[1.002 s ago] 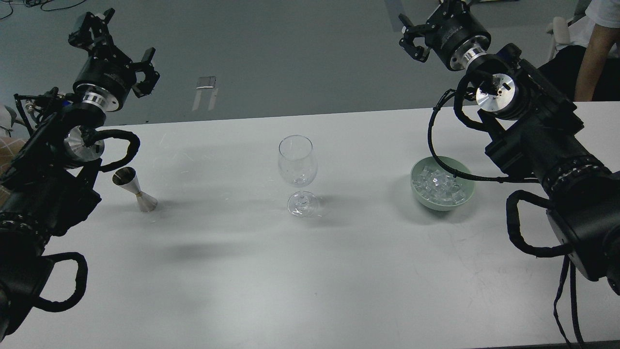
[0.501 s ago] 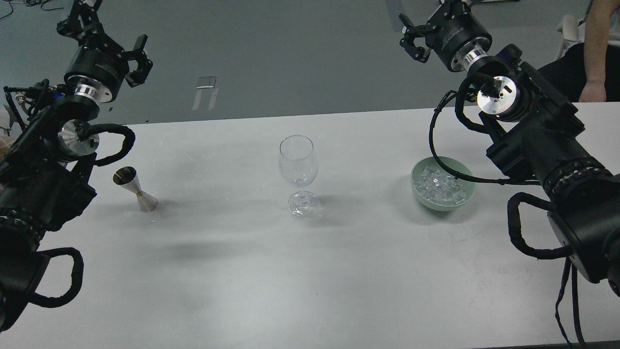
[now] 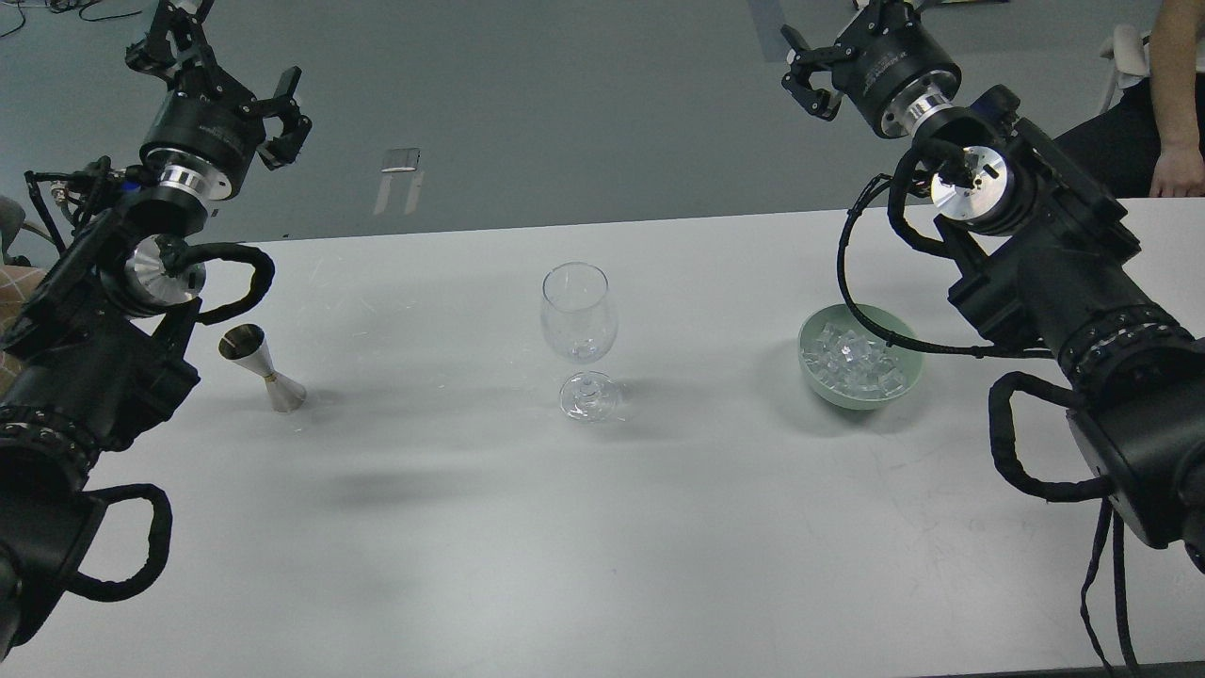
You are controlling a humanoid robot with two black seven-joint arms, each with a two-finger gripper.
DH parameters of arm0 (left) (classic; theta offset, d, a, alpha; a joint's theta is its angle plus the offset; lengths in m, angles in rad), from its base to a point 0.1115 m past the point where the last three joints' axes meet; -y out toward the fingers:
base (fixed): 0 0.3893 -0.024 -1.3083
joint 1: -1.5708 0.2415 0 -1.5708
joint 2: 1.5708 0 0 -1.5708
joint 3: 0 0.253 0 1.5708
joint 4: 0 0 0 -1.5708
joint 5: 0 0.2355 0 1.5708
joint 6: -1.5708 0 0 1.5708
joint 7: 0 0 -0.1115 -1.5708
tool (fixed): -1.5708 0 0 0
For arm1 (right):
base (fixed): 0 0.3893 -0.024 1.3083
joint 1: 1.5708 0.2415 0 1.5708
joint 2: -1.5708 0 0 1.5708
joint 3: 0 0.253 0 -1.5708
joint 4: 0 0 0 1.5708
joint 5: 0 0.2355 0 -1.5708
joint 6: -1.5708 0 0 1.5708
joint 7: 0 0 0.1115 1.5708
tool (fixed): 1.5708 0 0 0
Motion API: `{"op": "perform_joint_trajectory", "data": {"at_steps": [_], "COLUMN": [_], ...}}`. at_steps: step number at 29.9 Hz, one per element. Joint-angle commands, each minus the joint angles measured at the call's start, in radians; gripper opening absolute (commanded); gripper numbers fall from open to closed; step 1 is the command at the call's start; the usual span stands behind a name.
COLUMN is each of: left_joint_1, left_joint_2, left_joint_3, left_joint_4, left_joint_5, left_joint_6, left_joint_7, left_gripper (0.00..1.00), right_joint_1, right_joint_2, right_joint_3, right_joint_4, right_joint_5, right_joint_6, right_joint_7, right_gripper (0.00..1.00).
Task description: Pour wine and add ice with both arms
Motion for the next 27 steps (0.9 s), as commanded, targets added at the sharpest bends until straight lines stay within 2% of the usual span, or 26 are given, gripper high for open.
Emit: {"op": "perform_joint_trajectory", "data": {"at_steps": [1,10,14,16,18,21,25,27], "left_joint_1": [0.045,0.226,0.364,0.411,0.517,0.612,0.763,0.821], "left_joint_2": [0.05,0.268,0.378,0.414,0.483,0.514,0.511,0.501], "left_joint_3": [-0.01,-0.007,-0.007,-0.007,-0.016,-0.066,-0.178,-0.198], "left_joint_4": [-0.117,-0.473,-0.656,-0.715,-0.842,-0.908,-0.918,-0.918], "left_joint_5": [-0.008,-0.112,-0.257,-0.266,-0.28,-0.283,-0.301,-0.37], "left_joint_6": [-0.026,-0.023,0.007,0.017,0.015,0.004,-0.045,-0.037], "left_joint_7": [0.004,0.014,0.08,0.099,0.117,0.116,0.117,0.117], "left_gripper": [0.98,0.98,0.98,0.98,0.98,0.97,0.96,0.96], "right_joint_1": [-0.003,-0.023,-0.032,-0.032,-0.035,-0.041,-0.046,-0.05], "right_joint_2": [-0.005,-0.014,-0.014,-0.015,-0.02,-0.021,-0.021,-0.021], "right_joint_3": [0.0,-0.002,0.0,0.0,-0.002,0.0,-0.002,0.0], "right_joint_4": [0.0,0.0,0.002,0.002,0.0,0.0,0.0,0.002], "right_joint_5": [0.0,0.0,-0.001,-0.001,-0.001,-0.001,-0.001,-0.001], "right_joint_6": [0.001,0.001,0.001,0.001,0.001,-0.001,-0.001,-0.001], "right_joint_7": [0.0,0.0,0.0,0.0,0.0,0.0,0.0,0.0], "right_gripper": [1.0,1.0,1.0,1.0,1.0,1.0,1.0,1.0]}}
